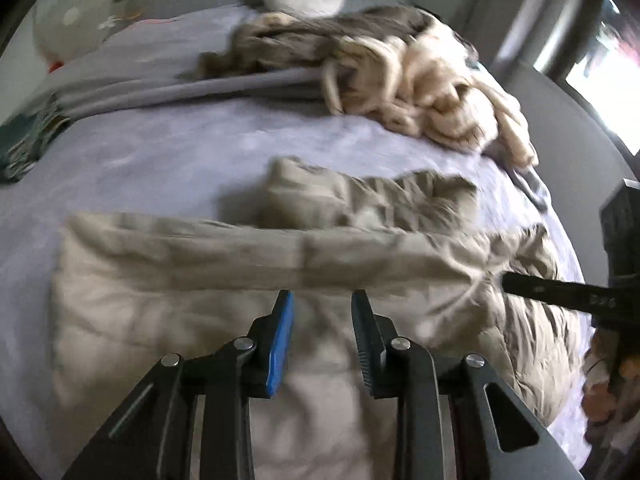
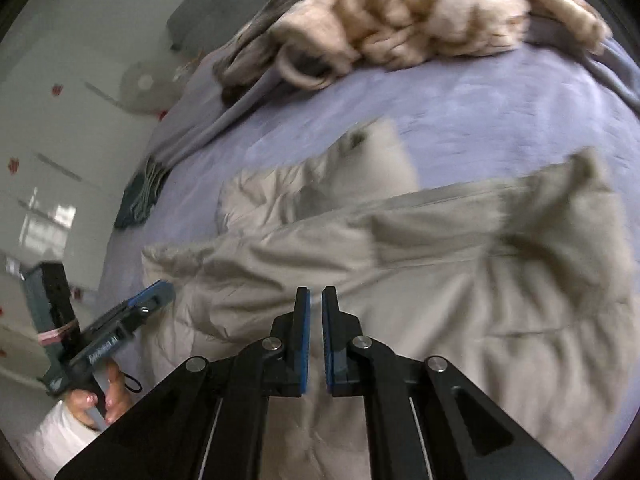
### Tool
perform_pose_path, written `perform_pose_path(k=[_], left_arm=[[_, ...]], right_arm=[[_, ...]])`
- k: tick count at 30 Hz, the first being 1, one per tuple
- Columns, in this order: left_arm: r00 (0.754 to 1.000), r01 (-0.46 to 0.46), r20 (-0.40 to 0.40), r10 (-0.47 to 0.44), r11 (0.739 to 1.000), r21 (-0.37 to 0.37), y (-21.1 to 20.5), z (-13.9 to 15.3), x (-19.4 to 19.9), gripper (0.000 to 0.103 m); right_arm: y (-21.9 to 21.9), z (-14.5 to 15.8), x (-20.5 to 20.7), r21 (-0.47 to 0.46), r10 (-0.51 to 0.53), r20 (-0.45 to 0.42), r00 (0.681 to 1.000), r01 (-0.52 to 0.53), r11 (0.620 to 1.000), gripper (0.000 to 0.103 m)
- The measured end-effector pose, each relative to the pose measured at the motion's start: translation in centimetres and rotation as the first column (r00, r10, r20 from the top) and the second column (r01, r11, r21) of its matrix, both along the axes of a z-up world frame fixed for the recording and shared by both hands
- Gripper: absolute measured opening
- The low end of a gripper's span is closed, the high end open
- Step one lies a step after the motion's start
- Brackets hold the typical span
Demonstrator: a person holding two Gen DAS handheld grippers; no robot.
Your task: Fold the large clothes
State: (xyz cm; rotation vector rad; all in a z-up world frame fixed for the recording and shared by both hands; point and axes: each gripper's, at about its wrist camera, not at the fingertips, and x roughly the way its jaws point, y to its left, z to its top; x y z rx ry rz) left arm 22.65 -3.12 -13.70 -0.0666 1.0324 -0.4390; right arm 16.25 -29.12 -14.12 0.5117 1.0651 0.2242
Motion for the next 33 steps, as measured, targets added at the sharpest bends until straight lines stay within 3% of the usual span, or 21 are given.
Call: perform_pose_path(k=[5,6,10,14,16,20,23,28,33], left_arm=[[0.999,-0.034,0.007,0.034,0.998,0.059,-1.7,-3.0,2.0,0.032],[0.999,-0.05,0.0,0.05,0.997,0.062,-1.6,-3.7,2.9,0.032],[0.997,-0.075,-0.022,0.076,0.995,0.06,-1.5,-5.1,5.0,0.032],[0.997,-0.067,-0.045,0.07,0.996,0.061,-0.8,-4.8,5.9,0.032],[0.997,-0.071,-0.009,0.072,0.992,0.103,0.3,-3.9,6.0,0.033],[0.99,-0.143,0.045,0.137,0.967,0.21,5.0,-3.6,7.1,0.033],[0.969,-0.247,0.035,0.246,0.937,0.248,9.2,-5.2,8.4,0.033],[0.957,-0.281,0.012,0.288,0.923,0.262,10.5,-8.4,9.8,0.033],[0.954,-0.289,0.009,0.299,0.915,0.281,9.6,-9.6,11.2,0.033]], right_arm=[[2.2,-3.4,2.0,-0.091,0.024,-0.024,0.999,-0.026,0.996,0.005],[2.2,-4.0,2.5,-0.113,0.018,-0.026,1.0,-0.021,0.993,0.0],[1.1,-5.9,4.4,-0.095,0.004,-0.037,0.999,-0.007,0.995,0.0],[0.7,-5.6,5.4,-0.071,0.011,-0.062,0.998,-0.016,0.997,0.0],[-0.1,-4.7,4.9,-0.079,0.016,-0.06,0.998,-0.02,0.997,0.0],[-4.2,-2.9,3.5,-0.206,-0.024,-0.055,0.998,0.012,0.978,0.0],[-9.0,-2.8,2.4,-0.325,-0.15,-0.068,0.986,0.121,0.938,0.0],[-13.8,-5.8,2.1,-0.222,-0.282,-0.132,0.95,0.249,0.943,0.0],[-14.7,-8.3,3.4,-0.216,-0.314,-0.145,0.938,0.28,0.935,0.0]])
